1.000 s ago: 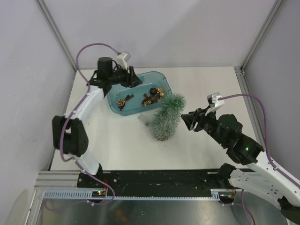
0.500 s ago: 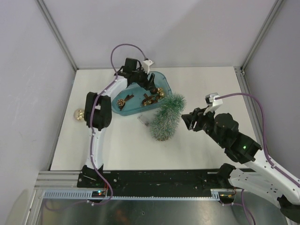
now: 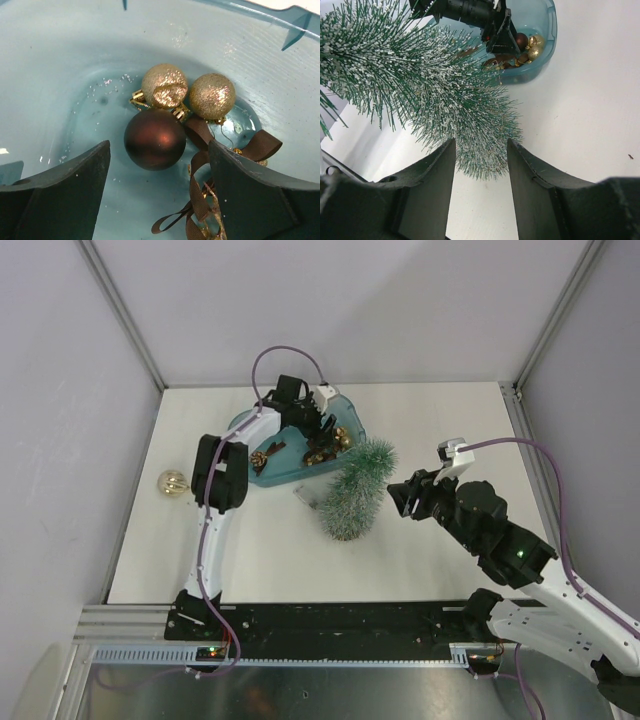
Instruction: Decorate the small christmas tree
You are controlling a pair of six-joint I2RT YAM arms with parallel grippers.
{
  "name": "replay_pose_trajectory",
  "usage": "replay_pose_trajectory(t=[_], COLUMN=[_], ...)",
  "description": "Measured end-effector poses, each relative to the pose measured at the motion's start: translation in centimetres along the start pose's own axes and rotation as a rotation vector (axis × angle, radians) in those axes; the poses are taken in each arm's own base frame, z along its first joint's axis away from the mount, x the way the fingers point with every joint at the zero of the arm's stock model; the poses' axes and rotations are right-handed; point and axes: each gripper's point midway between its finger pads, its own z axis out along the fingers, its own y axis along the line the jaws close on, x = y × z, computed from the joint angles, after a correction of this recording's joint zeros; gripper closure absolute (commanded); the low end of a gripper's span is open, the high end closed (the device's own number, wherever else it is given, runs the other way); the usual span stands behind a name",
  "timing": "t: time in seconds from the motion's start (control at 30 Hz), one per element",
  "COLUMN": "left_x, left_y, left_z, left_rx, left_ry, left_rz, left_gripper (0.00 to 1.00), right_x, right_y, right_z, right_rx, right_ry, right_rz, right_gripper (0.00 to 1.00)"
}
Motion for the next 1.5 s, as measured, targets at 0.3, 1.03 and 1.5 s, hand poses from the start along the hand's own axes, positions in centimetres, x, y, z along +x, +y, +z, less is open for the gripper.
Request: replay_pose_trajectory(t=[0.3,1.03,1.5], left_x=[-1.2,0.4,-1.4], left_y=[-1.1,-0.8,-1.4], left_z=[1.4,2.0,-3.9], left_rx=[0.010,0.009,0.011], left_ry=[0.003,0.039,-0.004], left_rz=[0.073,0.031,0.004], left_gripper=[0.21,0.63,0.75], right_x=[0.0,-0.5,-0.5], right_y=[0.0,0.0,0.1], right_z=[0.0,-0.5,-0.5], right_rx=[-0.001,-0.008,-0.009], right_ry=[-0.002,-0.019,-0.020], right_rz=[0.001,0.006,0.007], right_gripper=[0.50,0.50,0.49])
